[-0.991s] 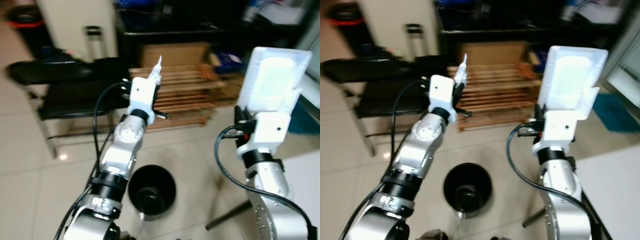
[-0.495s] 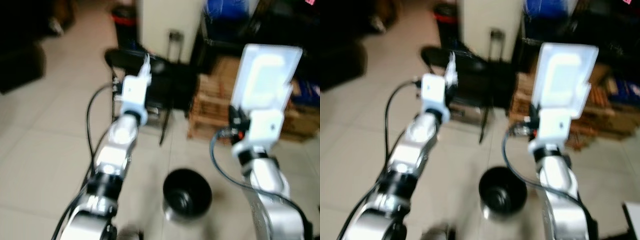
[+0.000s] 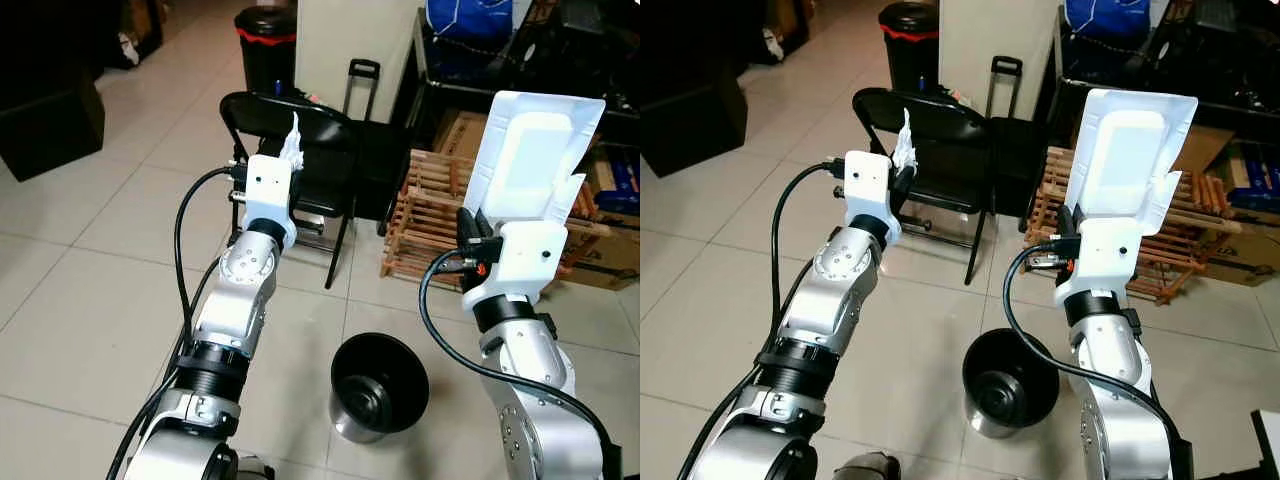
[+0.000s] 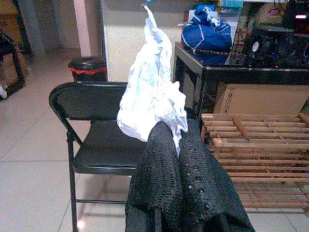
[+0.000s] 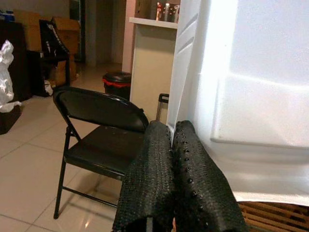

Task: Picking trash to rubbish bin

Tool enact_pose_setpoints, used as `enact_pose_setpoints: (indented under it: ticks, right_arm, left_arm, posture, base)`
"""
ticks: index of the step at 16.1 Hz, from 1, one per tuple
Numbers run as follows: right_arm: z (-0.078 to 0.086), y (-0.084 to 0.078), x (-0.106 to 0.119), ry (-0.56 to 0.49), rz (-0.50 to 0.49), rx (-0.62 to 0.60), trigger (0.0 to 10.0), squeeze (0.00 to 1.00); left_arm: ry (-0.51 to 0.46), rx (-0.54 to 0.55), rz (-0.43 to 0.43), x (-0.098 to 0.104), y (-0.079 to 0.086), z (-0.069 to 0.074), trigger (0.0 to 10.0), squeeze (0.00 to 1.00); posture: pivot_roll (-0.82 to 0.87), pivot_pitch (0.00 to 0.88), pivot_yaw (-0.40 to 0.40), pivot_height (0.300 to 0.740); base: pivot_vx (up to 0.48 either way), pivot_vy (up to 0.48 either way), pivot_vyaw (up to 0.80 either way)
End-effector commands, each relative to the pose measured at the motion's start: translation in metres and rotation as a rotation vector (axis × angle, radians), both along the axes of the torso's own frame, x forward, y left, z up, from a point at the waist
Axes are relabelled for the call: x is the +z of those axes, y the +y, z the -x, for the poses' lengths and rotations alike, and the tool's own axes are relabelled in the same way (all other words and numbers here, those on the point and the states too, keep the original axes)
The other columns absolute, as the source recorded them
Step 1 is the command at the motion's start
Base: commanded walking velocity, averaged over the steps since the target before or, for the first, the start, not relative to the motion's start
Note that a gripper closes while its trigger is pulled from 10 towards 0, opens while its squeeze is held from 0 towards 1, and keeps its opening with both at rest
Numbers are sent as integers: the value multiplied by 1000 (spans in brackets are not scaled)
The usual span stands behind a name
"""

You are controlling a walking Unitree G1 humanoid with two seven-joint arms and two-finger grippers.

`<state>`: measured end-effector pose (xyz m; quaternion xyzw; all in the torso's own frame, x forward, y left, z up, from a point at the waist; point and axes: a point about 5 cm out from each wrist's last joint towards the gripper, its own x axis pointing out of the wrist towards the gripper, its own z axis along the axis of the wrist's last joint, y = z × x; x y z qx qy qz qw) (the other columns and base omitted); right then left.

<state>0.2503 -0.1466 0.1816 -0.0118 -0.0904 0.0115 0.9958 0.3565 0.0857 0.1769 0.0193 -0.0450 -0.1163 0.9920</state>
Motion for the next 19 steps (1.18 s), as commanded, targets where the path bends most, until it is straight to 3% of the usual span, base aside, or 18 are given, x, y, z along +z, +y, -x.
enact_pose_setpoints:
  ticks: [1,9,13,19]
  right_arm:
    - [0,-6,3,-12,-15,-23,10000,0]
    - [-1,-6,2,-2,-13,-25,10000,0]
    - [-1,-6,1,7,-7,-28,10000,0]
    - [0,-7,1,1,-5,-31,10000,0]
  left_arm:
    - [2,-3,9,4,-3,-3,10000,0]
    - [20,-13,32,1,-6,-3,10000,0]
    - [67,-26,82,-3,-6,-4,10000,0]
    - [62,-17,68,-3,-5,-5,10000,0]
  posture:
    - [182,73,-74,740]
    - [181,70,-75,740]
    - [181,71,-76,740]
    - [176,72,-76,740]
  base:
    - [0,0,-681]
    - [0,0,-200]
    - [0,0,-600]
    - [0,0,-133]
